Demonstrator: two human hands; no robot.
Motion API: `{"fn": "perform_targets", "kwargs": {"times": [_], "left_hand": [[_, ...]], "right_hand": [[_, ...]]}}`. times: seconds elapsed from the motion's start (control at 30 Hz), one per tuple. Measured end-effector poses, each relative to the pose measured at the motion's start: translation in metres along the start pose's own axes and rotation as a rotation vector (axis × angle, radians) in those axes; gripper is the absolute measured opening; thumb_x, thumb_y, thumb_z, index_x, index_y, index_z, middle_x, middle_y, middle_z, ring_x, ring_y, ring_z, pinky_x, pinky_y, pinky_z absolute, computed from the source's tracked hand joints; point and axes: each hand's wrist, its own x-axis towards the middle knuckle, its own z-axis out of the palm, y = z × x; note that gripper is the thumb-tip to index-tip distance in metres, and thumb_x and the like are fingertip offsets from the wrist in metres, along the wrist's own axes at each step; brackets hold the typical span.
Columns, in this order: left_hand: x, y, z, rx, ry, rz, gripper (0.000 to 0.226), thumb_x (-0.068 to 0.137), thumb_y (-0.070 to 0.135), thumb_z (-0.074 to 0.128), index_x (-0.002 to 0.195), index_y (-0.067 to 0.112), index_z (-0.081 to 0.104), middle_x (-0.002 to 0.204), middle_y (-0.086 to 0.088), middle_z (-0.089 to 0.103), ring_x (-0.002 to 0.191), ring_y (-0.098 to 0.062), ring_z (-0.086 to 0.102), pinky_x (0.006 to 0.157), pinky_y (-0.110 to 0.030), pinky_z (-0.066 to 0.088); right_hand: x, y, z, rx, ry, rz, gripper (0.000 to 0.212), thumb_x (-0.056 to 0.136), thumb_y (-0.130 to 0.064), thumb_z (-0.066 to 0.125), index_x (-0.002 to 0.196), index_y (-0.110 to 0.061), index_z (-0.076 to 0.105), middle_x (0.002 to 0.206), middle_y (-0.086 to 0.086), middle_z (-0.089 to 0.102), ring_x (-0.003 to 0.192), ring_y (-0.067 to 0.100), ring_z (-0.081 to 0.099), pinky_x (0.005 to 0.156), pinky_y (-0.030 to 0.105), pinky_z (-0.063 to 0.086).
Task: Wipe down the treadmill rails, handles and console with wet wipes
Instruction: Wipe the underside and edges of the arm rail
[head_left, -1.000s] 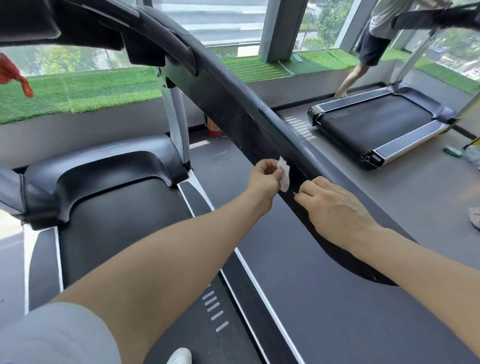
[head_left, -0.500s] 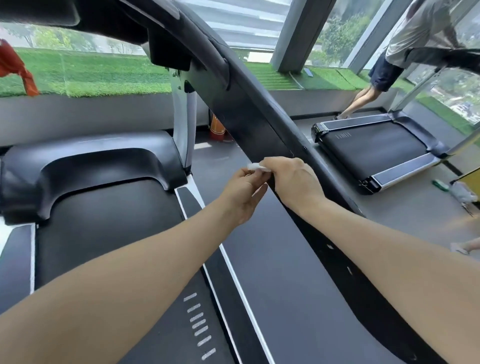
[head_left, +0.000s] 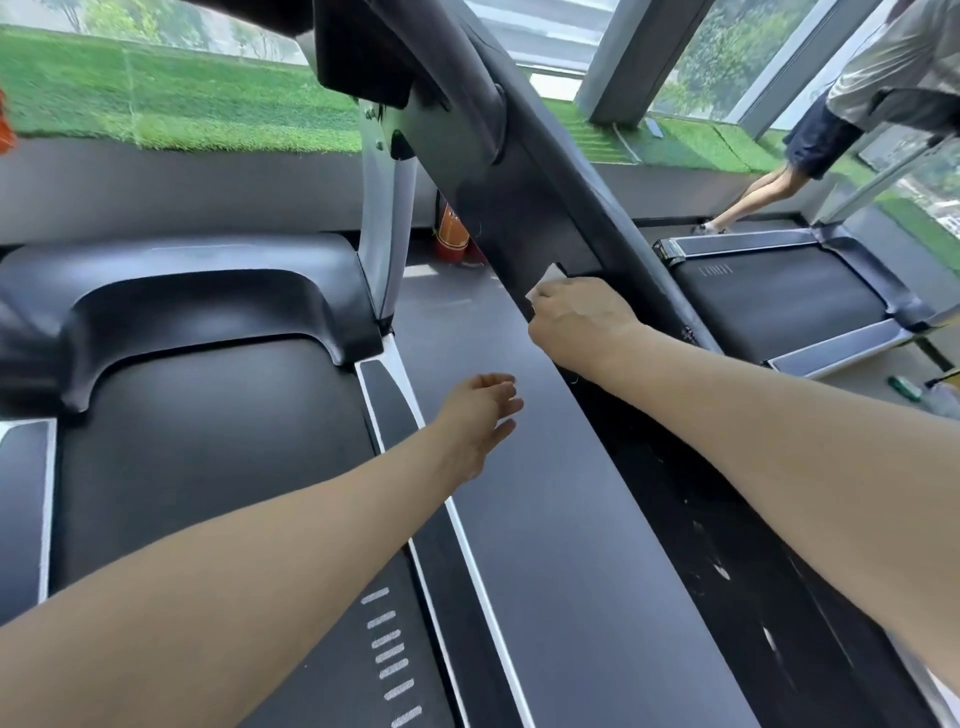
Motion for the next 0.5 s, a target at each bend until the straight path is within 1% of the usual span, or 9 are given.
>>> {"fn": "perform_targets", "kwargs": {"times": [0.13,0.23,0.3,0.4,0.5], "left_hand": [[-0.009,-0.012,0.011,0.037,0.012,0.000,0.016,0.098,0.008,0.048,0.089,0.016,0.058,0.091,-0.001,0.059,0.085,-0.009,0.059,0.083,-0.026,0.047],[-0.022,-0.027,0.020,0.065,0.024,0.017,0.012,0.097,0.007,0.049,0.093,0.014,0.058,0.093,-0.001,0.059,0.087,-0.010,0.057,0.085,-0.025,0.047],[-0.031,-0.040,0.025,0.083,0.033,0.042,0.012,0.097,0.007,0.049,0.102,0.014,0.058,0.099,-0.001,0.058,0.092,-0.011,0.056,0.087,-0.025,0.046],[-0.044,-0.063,0.035,0.101,0.039,0.062,0.016,0.096,0.007,0.049,0.107,0.017,0.057,0.107,-0.001,0.057,0.099,-0.013,0.054,0.094,-0.028,0.045],[-0.057,-0.084,0.047,0.102,0.031,0.083,0.022,0.097,0.008,0.048,0.115,0.018,0.056,0.112,0.001,0.056,0.105,-0.013,0.053,0.097,-0.028,0.044]], "right_hand": [[-0.030,-0.014,0.012,-0.009,-0.106,-0.022,0.037,0.095,-0.003,0.042,0.131,-0.009,0.050,0.148,0.022,0.030,0.142,0.029,0.020,0.095,0.037,0.047],[-0.062,-0.027,0.020,-0.048,-0.149,-0.064,0.042,0.096,-0.003,0.041,0.138,-0.007,0.042,0.151,0.025,0.023,0.143,0.028,0.019,0.095,0.032,0.044],[-0.087,-0.035,0.020,-0.050,-0.168,-0.061,0.042,0.095,-0.002,0.040,0.137,-0.007,0.042,0.151,0.024,0.024,0.141,0.027,0.023,0.088,0.031,0.044],[-0.124,-0.044,0.023,-0.048,-0.181,-0.068,0.040,0.094,0.003,0.039,0.132,-0.006,0.047,0.148,0.021,0.031,0.138,0.027,0.031,0.077,0.029,0.042],[-0.158,-0.052,0.027,-0.040,-0.192,-0.087,0.036,0.092,0.004,0.042,0.125,-0.006,0.052,0.145,0.023,0.036,0.133,0.027,0.038,0.073,0.028,0.041]]}}
